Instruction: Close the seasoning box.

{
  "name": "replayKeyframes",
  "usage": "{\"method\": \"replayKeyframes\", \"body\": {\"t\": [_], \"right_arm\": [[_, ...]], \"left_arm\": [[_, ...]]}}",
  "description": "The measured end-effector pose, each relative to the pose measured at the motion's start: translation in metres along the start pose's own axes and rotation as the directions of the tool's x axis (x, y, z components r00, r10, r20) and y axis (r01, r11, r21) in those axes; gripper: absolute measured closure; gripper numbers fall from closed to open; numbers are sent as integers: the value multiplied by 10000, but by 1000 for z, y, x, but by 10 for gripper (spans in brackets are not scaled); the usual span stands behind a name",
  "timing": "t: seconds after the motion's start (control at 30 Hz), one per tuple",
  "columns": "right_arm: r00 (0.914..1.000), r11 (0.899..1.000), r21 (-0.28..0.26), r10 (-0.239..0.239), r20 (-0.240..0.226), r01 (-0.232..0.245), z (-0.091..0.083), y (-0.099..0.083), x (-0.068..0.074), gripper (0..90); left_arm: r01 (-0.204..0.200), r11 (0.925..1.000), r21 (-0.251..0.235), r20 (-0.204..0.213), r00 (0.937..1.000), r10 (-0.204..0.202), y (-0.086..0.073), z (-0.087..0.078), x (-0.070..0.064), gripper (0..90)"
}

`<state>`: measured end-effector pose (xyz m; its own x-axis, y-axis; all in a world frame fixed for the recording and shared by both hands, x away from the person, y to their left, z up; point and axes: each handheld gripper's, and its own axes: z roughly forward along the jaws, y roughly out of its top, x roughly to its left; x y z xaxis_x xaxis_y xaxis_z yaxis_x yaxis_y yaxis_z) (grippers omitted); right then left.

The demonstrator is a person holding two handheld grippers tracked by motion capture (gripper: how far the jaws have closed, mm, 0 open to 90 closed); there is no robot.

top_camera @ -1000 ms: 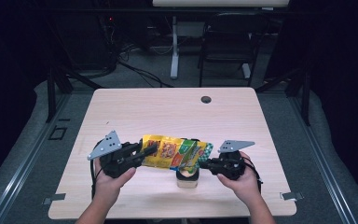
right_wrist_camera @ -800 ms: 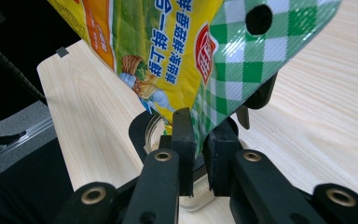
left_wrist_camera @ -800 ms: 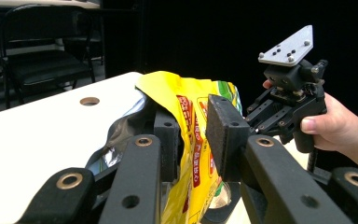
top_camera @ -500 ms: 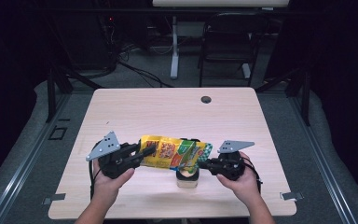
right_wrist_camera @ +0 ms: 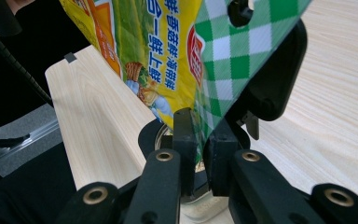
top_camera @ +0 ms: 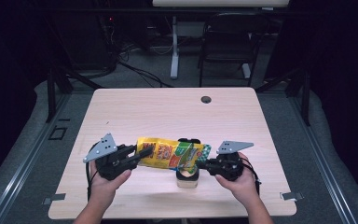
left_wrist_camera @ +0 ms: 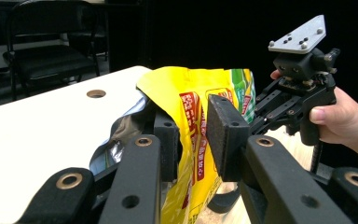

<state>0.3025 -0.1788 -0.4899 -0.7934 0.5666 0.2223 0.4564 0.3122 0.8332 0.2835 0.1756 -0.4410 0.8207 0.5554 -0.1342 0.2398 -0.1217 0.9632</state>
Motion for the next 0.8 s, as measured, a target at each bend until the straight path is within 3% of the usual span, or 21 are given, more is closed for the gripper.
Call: {"method": "replayKeyframes", "body": {"t": [0.8], "right_arm": [[9999, 9991, -390, -135, 5, 136, 4, 3, 8, 837]], "left_arm": [[293, 9996, 41, -186, 9994, -292, -18, -12, 11, 723]]}}
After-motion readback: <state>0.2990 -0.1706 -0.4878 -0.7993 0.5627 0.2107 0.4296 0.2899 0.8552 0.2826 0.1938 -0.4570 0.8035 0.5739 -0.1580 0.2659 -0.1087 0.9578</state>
